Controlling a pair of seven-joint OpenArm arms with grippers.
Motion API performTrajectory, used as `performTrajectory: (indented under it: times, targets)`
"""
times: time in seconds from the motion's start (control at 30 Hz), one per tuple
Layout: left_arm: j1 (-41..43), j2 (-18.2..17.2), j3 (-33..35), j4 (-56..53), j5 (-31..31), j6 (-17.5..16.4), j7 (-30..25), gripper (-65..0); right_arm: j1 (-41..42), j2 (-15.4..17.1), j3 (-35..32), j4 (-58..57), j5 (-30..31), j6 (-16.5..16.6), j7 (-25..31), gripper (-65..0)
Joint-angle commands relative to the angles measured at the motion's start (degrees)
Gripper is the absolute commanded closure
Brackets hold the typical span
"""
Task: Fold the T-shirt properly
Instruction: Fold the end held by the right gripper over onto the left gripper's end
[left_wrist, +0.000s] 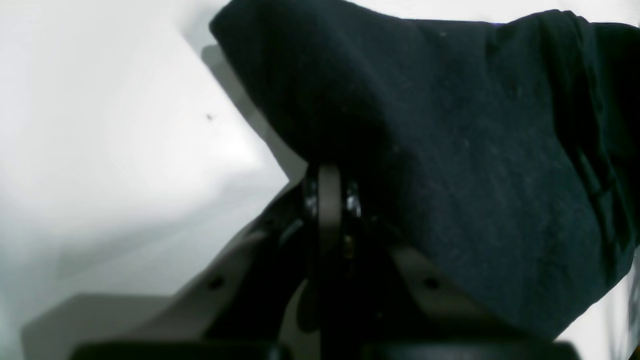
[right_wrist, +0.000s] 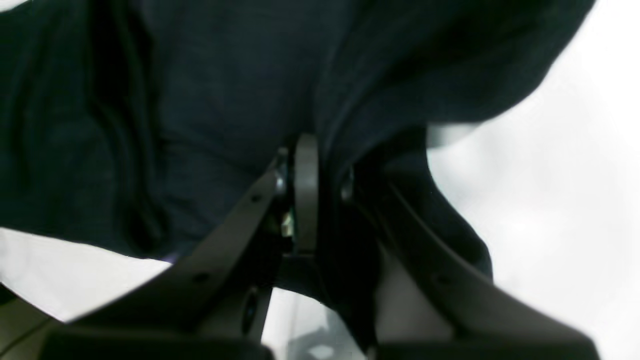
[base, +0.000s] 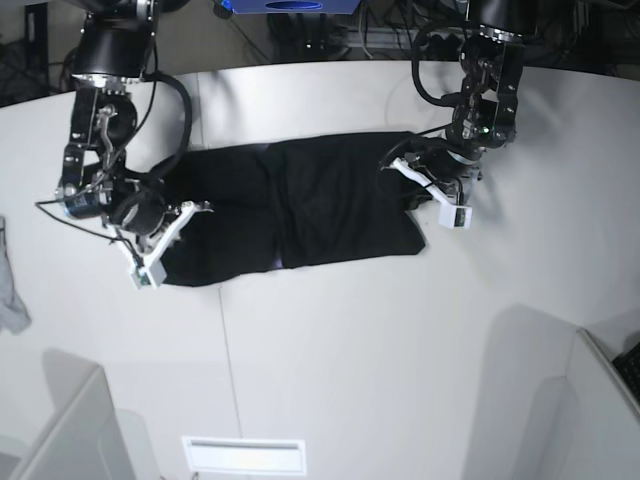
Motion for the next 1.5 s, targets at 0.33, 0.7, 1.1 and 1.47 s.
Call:
performTrajectory:
  times: [0.33,0.7,1.1,1.47]
  targets:
    - [-0.13,-2.21,-0.52,0.60,0.42,0.36,1.28,0.0,-1.74,-1.35,-10.34,15.21,1.18,-8.98,0.64,0.0]
    - [0.31,-3.35,-0.52,0.16,0.50,0.36,1.28,0.0,-4.02,-6.27,-18.69,17.50,1.27,-12.85,4.16,0.0]
    - [0.40,-4.58,-0.52,0.07,0.50,0.36,1.28,0.0,-4.02,-6.97,-26.43,17.32,1.00,-13.20,5.65,0.0]
    - [0.40,-4.58,-0.52,0.16,0.50,0.36,1.28,0.0,-1.65,-6.88,-36.97,12.93,0.92,-21.82,11.81,0.0]
